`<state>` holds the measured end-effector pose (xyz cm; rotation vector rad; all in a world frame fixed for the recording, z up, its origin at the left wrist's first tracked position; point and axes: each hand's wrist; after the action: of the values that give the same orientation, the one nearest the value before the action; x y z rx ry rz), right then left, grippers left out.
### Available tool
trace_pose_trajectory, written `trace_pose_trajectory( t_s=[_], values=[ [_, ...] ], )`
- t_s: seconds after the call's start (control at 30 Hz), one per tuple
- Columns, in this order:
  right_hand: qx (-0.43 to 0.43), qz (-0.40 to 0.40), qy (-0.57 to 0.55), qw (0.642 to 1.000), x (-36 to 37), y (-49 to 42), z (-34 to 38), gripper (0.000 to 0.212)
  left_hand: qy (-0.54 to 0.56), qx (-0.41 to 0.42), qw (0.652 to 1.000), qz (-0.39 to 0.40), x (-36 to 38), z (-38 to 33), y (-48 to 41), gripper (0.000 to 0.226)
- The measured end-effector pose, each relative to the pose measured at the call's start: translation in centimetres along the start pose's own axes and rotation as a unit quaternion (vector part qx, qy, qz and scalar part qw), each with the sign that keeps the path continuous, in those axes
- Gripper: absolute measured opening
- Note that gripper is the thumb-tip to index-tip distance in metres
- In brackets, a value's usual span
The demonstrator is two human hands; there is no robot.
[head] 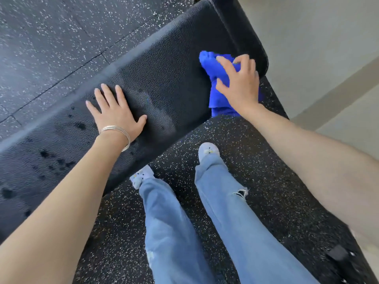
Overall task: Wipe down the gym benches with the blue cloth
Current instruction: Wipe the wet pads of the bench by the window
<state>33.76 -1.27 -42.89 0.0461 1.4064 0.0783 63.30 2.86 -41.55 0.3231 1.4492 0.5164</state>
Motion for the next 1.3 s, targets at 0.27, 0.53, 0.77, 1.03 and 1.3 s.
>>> trace_pose_trajectory(
  t_s=[0.27, 0.53, 0.77, 1.03, 1.3],
  values=[
    [0.337, -0.098, -0.080, 0.933, 1.5, 0.7, 3.5, 0.052, 0.011, 0.021, 1.000, -0.006, 0.6, 0.3, -0.3, 0.098],
    [0.281, -0.155, -0.185, 0.929, 5.9, 10.6, 15.5, 0.051, 0.027, 0.037, 0.999, -0.024, 1.1, 0.7, -0.3, 0.098],
    [0.011, -0.058, -0.136, 0.989, 5.0, 11.9, 11.6, 0.050, 0.028, 0.043, 0.998, -0.030, 1.4, 1.0, -0.3, 0.098],
    [0.315, -0.127, -0.186, 0.922, 2.6, 4.4, 2.9, 0.049, 0.024, 0.053, 0.998, -0.030, 1.4, 1.4, -0.2, 0.096],
    [0.301, -0.074, -0.138, 0.941, 3.8, 8.4, 9.9, 0.056, 0.019, 0.059, 0.998, -0.013, 0.9, 1.7, 0.2, 0.093]
  ],
)
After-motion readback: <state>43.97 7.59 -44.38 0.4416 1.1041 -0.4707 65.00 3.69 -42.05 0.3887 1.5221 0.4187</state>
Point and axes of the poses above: each hand's wrist, its own y-axis away from the middle knuckle, its own x-axis out of the palm, z = x × y, and after that the axes turned 3 degrees about -x, right-handed
